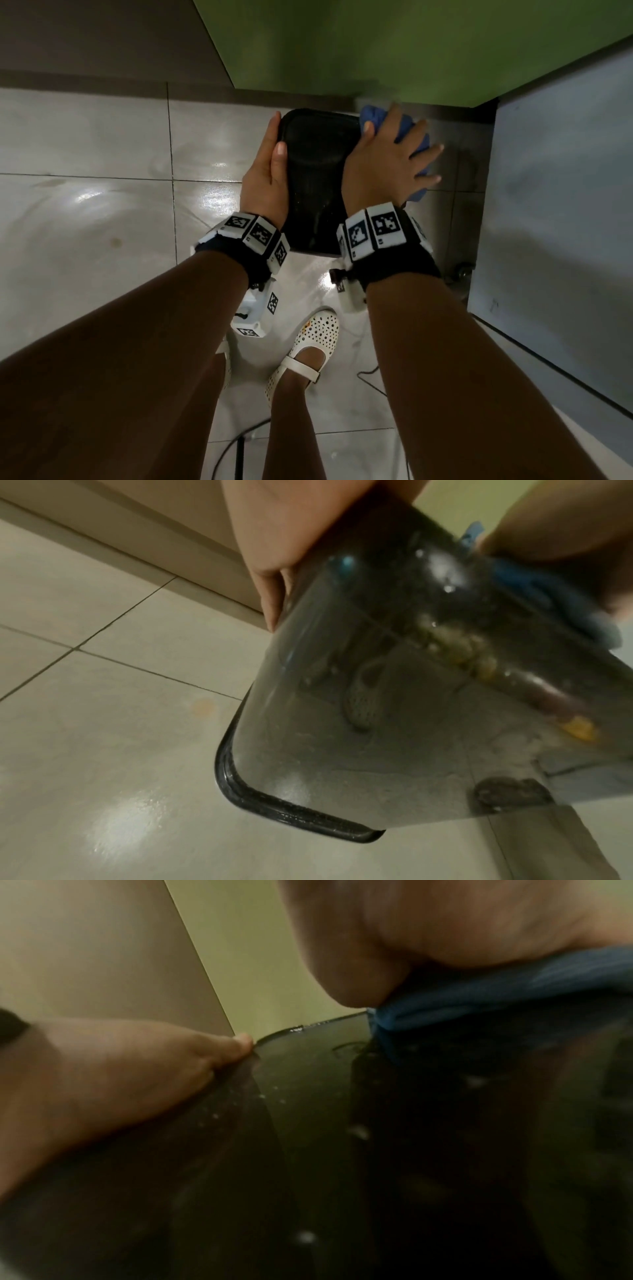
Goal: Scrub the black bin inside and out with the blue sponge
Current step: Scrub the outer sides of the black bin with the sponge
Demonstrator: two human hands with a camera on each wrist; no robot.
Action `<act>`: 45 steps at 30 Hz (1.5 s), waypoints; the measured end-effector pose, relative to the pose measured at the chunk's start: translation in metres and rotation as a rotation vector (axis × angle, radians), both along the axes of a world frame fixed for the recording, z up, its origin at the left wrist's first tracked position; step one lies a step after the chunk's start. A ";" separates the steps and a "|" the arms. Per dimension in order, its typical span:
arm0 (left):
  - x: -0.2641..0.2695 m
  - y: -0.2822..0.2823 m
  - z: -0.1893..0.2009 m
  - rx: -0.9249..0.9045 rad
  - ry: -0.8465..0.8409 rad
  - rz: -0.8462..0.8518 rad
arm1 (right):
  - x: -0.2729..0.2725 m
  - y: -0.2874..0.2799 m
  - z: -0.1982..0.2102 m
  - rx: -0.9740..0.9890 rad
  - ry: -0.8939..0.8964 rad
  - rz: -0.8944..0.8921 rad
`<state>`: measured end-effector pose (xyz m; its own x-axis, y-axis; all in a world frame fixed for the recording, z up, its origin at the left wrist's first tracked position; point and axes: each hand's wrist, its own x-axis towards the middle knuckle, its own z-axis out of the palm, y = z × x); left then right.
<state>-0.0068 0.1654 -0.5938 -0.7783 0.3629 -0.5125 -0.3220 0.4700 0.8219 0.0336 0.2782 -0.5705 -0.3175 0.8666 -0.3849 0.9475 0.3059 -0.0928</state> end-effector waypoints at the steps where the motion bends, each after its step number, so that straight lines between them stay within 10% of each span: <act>1: 0.000 0.000 0.000 0.002 0.002 -0.005 | -0.003 -0.001 0.000 -0.002 0.000 0.008; 10: -0.002 -0.002 -0.001 0.018 0.066 0.002 | -0.006 -0.005 0.003 0.005 0.147 0.684; 19: 0.000 -0.001 -0.003 -0.047 0.102 -0.020 | 0.023 0.001 0.000 -0.027 0.107 -0.258; 27: -0.007 -0.011 0.013 -0.061 0.058 0.021 | 0.005 0.044 0.000 -0.166 0.310 0.306; 35: -0.045 -0.002 0.009 -0.296 0.121 -0.412 | -0.028 0.045 -0.002 -0.133 0.219 0.830; 45: -0.041 -0.004 0.001 -0.128 0.035 -0.225 | 0.013 0.011 -0.009 0.090 0.080 0.261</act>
